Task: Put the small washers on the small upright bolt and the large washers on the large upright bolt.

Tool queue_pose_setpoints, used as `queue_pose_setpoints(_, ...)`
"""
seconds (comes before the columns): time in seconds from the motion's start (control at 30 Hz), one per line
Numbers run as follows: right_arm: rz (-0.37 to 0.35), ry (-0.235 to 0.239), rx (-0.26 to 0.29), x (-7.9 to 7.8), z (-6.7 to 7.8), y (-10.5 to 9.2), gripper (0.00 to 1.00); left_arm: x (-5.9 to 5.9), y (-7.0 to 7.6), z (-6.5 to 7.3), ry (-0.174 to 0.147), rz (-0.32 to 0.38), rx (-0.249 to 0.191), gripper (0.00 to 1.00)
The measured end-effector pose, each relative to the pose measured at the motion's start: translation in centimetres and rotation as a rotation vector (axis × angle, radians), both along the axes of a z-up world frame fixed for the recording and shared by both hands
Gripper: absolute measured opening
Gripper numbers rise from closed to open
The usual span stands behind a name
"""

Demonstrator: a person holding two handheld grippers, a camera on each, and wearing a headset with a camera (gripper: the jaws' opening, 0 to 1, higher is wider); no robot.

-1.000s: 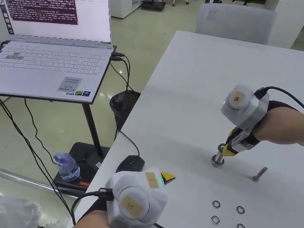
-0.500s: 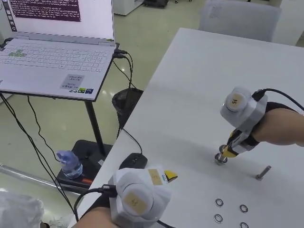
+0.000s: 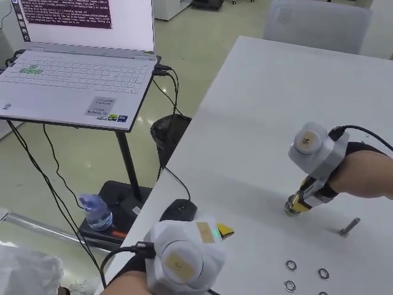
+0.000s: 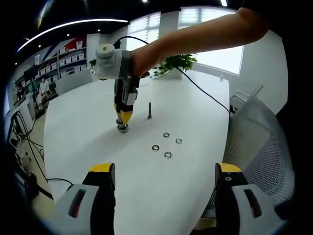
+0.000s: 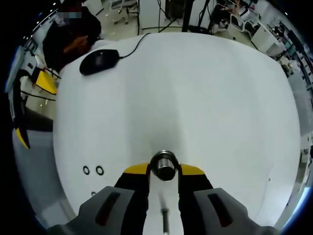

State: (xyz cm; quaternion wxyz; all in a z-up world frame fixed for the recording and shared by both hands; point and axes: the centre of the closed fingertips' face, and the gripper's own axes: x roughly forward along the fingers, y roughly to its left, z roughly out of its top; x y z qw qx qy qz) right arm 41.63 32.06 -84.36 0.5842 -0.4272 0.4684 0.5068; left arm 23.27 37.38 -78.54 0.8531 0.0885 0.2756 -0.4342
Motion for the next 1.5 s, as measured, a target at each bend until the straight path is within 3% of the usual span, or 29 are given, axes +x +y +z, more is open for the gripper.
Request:
queue_pose_setpoints(0.67,-0.007,-0.003,-0.019,0.5,-1.5,-0.1,0.22,0.2,0.2,-0.1,0.014,0.009,-0.002,0.82)
queue_pose_setpoints(1.27,-0.011,0.002,-0.011,0.1,-1.4,0.3,0.25,-0.2,0.2,-0.3,0.023,0.004,0.000,0.79)
queue_pose_setpoints(1.5,0.007,-0.011,0.003,0.2,-1.2,0.4,0.32,-0.4,0.2,-0.3,0.021,0.007,-0.002,0.79)
